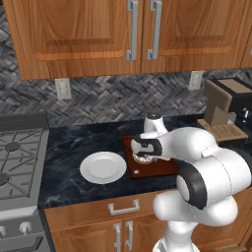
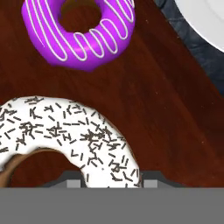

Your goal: Move the dessert items from the plates to the tray.

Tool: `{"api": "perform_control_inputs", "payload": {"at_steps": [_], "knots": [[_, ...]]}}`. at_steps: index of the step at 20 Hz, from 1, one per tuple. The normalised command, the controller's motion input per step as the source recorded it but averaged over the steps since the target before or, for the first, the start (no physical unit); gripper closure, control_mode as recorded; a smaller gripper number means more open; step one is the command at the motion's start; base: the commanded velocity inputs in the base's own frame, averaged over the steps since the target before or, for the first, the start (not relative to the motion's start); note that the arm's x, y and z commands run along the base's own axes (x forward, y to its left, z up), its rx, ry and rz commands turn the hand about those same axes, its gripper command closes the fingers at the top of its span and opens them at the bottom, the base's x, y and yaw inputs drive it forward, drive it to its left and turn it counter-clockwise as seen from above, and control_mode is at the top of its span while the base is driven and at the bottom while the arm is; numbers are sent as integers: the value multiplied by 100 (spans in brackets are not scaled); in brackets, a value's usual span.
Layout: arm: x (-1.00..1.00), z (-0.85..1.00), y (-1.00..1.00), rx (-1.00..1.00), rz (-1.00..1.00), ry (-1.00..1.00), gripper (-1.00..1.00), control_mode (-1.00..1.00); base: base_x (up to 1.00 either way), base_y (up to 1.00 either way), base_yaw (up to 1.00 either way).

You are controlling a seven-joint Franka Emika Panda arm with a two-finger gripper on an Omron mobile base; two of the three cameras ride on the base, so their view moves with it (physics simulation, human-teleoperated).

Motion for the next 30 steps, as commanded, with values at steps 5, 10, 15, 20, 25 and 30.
{"api": "perform_control_inputs", "payload": {"at_steps": [5, 10, 15, 20, 25, 30], "knots": [[18, -9, -12, 0, 5, 5, 100, -100, 0, 0, 0], [9, -18, -4, 0, 15, 2, 100, -100, 0, 0, 0], [0, -4, 0, 0, 23, 1, 100, -100, 0, 0, 0], [0, -9, 0, 0, 9, 5, 100, -100, 0, 0, 0], [0, -26, 0, 0, 0, 8, 100, -100, 0, 0, 0], [0, -16, 0, 0, 0, 5, 100, -100, 0, 0, 0]]}}
